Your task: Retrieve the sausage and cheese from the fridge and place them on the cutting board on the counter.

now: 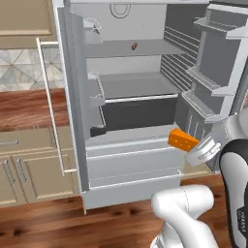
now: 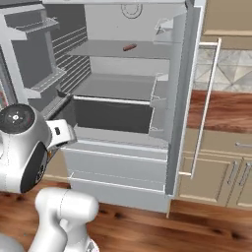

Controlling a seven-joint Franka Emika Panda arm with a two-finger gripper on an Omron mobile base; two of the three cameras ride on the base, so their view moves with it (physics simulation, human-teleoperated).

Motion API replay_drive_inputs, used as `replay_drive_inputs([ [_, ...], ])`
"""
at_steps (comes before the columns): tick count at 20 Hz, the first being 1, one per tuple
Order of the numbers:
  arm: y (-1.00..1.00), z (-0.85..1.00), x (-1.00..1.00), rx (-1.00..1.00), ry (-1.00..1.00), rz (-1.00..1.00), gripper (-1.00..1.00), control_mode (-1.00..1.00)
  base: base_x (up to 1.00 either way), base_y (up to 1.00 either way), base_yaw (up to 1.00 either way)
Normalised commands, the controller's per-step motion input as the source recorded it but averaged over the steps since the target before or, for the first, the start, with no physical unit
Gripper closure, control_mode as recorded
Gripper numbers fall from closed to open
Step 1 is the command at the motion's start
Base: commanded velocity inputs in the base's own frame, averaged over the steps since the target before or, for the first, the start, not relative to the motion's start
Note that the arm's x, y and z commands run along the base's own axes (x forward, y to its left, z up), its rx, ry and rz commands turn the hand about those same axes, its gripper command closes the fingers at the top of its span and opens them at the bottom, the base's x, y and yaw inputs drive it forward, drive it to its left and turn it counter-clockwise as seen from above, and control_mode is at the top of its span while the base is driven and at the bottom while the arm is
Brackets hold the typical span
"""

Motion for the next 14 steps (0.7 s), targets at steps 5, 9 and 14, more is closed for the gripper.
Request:
replay_drive_inputs([
  [5,0.0,0.0,0.0,0.0,0.0,0.0,1.0,1.0,-1.0,0.79,0.03],
  [9,0.0,0.0,0.0,0.0,0.0,0.0,1.0,1.0,-0.64,1.0,0.0],
  [14,0.0,0.0,0.0,0.0,0.0,0.0,1.0,1.0,-0.18,1.0,0.0],
])
